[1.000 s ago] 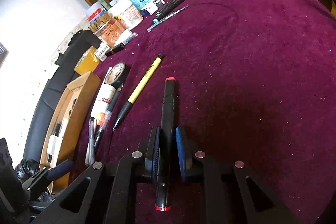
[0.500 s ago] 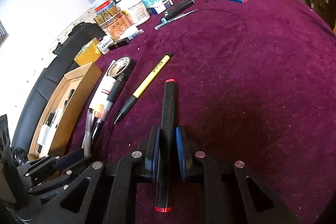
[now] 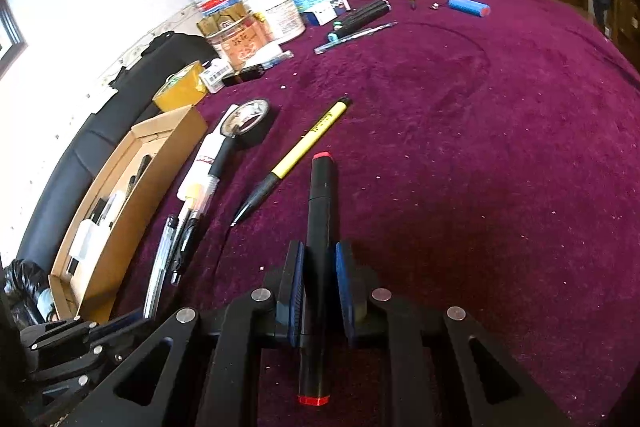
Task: Organize rigid objects
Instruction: 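Carry the black marker and clear pen into the tray and open both grippers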
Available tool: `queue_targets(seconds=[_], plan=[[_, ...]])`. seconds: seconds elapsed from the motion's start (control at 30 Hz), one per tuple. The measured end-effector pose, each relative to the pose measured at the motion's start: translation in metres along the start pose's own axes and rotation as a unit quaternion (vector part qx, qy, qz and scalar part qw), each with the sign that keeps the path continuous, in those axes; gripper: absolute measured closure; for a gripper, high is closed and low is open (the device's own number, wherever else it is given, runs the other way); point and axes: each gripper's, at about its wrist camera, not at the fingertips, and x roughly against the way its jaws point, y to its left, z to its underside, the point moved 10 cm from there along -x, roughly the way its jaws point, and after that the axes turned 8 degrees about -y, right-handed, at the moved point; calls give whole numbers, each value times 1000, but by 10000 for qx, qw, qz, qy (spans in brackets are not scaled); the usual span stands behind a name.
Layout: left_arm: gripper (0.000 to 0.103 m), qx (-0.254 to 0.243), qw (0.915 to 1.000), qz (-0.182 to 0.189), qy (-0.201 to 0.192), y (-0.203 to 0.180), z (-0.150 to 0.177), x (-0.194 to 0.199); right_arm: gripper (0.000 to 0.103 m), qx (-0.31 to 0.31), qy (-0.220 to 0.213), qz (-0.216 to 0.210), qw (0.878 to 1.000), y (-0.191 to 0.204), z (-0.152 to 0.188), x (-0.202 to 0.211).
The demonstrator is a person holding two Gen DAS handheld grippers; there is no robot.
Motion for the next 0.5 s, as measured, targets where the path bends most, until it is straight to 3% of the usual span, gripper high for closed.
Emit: queue_targets(seconds=[0.23, 0.33, 0.5], plan=[[94, 233, 9994, 87, -226, 24, -11, 34, 86, -2, -83, -266, 9996, 30, 0, 19], [94, 367, 9988, 188, -274, 37, -16, 45, 86, 116, -112, -469, 9988, 66, -1, 29], [94, 698, 9966, 47, -447, 75, -26, 62, 85, 545, -37, -822, 9951, 126, -8, 25]])
